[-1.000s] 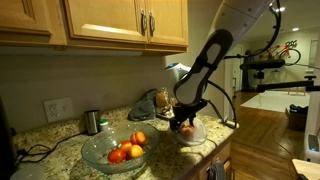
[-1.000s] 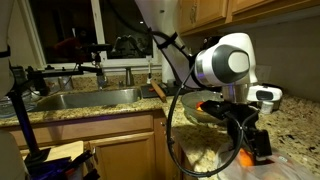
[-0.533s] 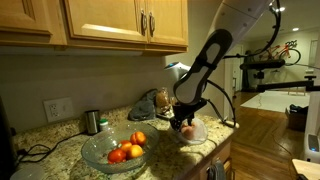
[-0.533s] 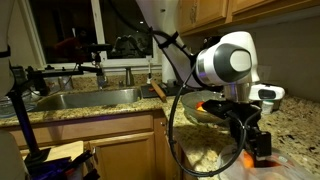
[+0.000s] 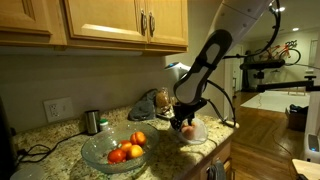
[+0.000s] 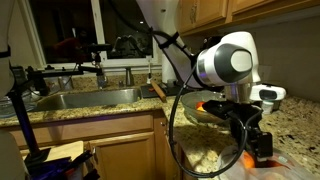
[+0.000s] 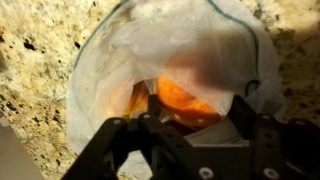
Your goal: Take one peach from the plastic and put it in the glass bowl
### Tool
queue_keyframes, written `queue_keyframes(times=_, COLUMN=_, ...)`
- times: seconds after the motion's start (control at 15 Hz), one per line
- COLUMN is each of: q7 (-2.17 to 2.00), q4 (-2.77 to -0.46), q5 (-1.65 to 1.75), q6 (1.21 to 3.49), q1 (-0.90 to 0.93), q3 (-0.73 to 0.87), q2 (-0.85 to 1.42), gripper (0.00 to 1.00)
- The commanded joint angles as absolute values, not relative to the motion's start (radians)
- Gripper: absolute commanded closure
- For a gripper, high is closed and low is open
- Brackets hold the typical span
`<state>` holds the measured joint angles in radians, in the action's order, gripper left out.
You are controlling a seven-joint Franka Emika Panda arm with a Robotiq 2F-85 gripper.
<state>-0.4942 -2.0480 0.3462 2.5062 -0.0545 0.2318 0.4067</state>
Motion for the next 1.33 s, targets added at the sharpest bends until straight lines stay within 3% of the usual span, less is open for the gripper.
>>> queue_keyframes(times=0.0, q7=-0.493, q4=-2.044, q5=0.349, q6=2.534, q1=-0.038, q3=0.262, q2=0.414, gripper=0.58)
queue_keyframes(times=1.27, q7=-0.621, q4=-2.079, q5=0.527, q6=2.577, q1=0.057, q3=0.339, q2=0.342, gripper=0.62)
